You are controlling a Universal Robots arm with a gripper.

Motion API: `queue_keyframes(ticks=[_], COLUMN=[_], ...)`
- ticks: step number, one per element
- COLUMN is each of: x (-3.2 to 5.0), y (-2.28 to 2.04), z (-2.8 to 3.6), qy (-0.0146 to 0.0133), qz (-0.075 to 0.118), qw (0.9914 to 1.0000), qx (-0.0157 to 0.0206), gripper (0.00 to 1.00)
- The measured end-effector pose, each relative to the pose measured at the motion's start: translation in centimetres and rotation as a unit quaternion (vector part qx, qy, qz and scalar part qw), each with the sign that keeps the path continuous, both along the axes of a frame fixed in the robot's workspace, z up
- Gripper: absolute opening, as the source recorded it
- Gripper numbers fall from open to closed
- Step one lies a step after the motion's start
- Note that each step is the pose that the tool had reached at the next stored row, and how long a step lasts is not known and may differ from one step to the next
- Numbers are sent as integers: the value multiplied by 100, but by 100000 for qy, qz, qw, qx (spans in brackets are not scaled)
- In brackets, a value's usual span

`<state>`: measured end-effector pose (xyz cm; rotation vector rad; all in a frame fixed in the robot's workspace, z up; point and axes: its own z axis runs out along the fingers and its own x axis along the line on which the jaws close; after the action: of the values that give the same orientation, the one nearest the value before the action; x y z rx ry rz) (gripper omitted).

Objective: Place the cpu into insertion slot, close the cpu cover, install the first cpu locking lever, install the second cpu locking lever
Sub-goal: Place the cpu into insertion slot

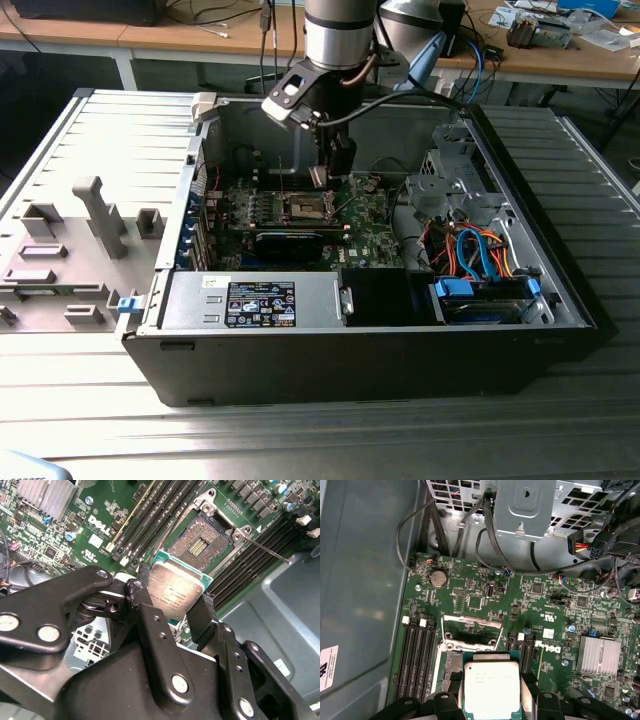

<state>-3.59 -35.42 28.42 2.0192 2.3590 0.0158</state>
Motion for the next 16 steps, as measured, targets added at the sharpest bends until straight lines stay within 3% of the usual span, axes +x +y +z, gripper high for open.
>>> queue_keyframes(ticks=[16], x=[0], y=[0], z=[-5], qy=[-2], qz=[-4446], qw=[99901], qx=[-121], gripper=[54])
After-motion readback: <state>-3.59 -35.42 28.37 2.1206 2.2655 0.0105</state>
